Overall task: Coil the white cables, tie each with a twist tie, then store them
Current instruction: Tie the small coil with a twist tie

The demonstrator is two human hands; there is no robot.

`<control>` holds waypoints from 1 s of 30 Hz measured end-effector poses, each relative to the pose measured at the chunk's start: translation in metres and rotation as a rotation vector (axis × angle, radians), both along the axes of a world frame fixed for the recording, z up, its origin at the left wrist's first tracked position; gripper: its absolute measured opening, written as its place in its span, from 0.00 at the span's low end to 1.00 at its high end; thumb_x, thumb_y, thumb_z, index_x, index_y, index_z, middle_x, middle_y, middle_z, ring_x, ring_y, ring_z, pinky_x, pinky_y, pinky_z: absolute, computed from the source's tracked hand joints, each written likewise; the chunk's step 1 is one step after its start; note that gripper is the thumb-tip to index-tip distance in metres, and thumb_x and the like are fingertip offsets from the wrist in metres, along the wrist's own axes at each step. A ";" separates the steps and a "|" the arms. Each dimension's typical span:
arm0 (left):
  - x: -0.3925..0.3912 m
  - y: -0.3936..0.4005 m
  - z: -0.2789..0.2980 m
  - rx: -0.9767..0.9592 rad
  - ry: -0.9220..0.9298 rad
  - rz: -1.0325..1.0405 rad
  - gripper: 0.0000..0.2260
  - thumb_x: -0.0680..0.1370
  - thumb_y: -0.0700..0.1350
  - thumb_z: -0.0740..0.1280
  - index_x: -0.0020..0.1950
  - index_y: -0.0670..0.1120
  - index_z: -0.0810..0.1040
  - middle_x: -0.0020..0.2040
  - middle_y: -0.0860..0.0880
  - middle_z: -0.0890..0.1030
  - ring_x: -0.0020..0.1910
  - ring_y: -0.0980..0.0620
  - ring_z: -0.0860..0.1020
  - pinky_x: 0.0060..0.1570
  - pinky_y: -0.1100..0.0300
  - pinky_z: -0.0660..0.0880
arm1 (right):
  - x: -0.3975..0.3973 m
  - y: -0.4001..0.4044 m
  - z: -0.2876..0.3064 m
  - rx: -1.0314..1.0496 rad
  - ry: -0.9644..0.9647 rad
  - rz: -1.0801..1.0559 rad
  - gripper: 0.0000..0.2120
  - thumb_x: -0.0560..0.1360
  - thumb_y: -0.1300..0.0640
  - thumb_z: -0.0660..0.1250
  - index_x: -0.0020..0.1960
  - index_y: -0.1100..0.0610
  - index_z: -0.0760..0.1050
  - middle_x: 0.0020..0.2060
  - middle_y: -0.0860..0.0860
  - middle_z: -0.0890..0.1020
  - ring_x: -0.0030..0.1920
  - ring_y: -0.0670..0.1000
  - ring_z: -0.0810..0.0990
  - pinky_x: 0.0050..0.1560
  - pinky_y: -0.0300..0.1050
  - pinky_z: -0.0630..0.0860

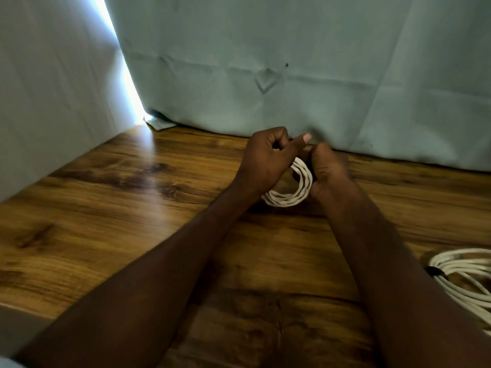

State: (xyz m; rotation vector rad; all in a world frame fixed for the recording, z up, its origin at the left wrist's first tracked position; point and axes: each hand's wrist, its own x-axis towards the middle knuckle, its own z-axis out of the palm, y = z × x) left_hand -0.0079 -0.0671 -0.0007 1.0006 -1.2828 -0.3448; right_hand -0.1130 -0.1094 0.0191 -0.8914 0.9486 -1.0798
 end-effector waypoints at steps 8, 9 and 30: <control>0.002 0.013 0.004 0.085 0.112 -0.050 0.19 0.81 0.46 0.72 0.38 0.34 0.75 0.27 0.42 0.74 0.20 0.41 0.72 0.22 0.62 0.66 | 0.012 -0.014 -0.013 0.076 0.206 0.280 0.20 0.85 0.52 0.55 0.49 0.64 0.79 0.30 0.57 0.79 0.24 0.51 0.78 0.23 0.40 0.76; 0.002 0.014 0.003 0.093 0.125 -0.058 0.19 0.81 0.46 0.72 0.38 0.32 0.75 0.27 0.41 0.75 0.20 0.38 0.73 0.21 0.63 0.66 | 0.011 -0.015 -0.014 0.075 0.208 0.307 0.21 0.86 0.52 0.54 0.47 0.64 0.80 0.28 0.56 0.79 0.22 0.50 0.77 0.22 0.39 0.75; 0.011 0.020 0.010 0.188 -0.214 -0.209 0.08 0.79 0.39 0.73 0.51 0.34 0.79 0.38 0.43 0.84 0.33 0.50 0.83 0.33 0.64 0.76 | -0.001 -0.014 -0.005 -0.069 0.237 0.232 0.16 0.81 0.61 0.54 0.41 0.63 0.76 0.26 0.58 0.75 0.24 0.54 0.75 0.25 0.38 0.71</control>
